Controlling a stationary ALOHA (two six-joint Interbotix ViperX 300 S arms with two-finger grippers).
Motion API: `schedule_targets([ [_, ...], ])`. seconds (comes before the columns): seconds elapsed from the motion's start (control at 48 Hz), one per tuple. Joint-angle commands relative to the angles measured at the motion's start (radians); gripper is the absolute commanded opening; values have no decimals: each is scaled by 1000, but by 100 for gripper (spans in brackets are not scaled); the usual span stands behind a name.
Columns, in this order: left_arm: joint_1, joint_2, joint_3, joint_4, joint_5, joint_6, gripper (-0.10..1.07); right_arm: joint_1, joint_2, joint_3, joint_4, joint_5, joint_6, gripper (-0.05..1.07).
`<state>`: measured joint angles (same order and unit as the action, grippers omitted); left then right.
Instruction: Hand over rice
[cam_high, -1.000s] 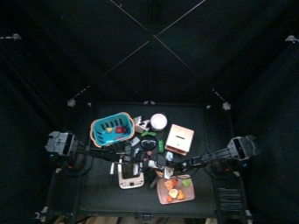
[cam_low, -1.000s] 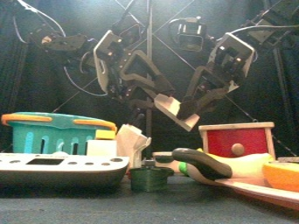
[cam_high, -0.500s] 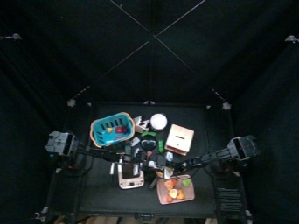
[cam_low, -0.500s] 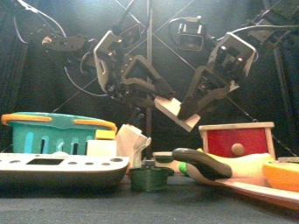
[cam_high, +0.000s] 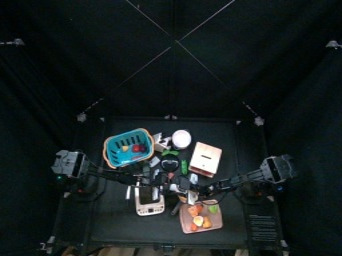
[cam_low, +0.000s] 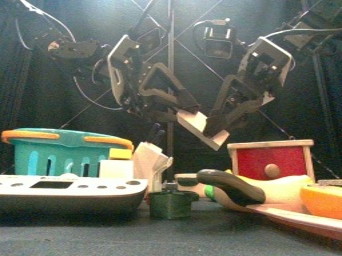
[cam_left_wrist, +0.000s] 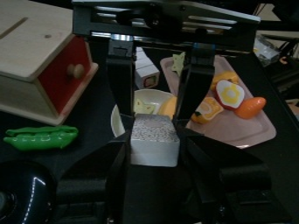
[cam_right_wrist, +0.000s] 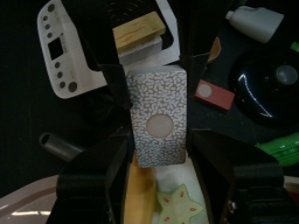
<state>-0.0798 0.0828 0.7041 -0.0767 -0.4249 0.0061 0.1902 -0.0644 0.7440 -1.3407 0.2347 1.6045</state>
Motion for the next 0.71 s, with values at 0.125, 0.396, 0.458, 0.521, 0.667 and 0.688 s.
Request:
schedule_targets([
  [0.125,3,-6,-17,-2,-8,0,67,-5,-18,-18,0,2,3,97],
  [0.396,3,-6,-18,-2,-5,0,67,-2,-18,-14,-2,2,2,102],
  [0.458,3,-6,-18,-3,-6,0,67,-3,-18,-14,0,2,2,102],
  [0.521,3,-6,-18,-3,-6,0,67,-3,-18,-14,0,2,2,102],
  [0.667,3,-9,-17,-3,-6,0,67,-2,-20,-14,0,2,0,102],
  [0.688,3,-11,-15,-3,-6,0,67,-2,-21,-14,0,2,0,102],
])
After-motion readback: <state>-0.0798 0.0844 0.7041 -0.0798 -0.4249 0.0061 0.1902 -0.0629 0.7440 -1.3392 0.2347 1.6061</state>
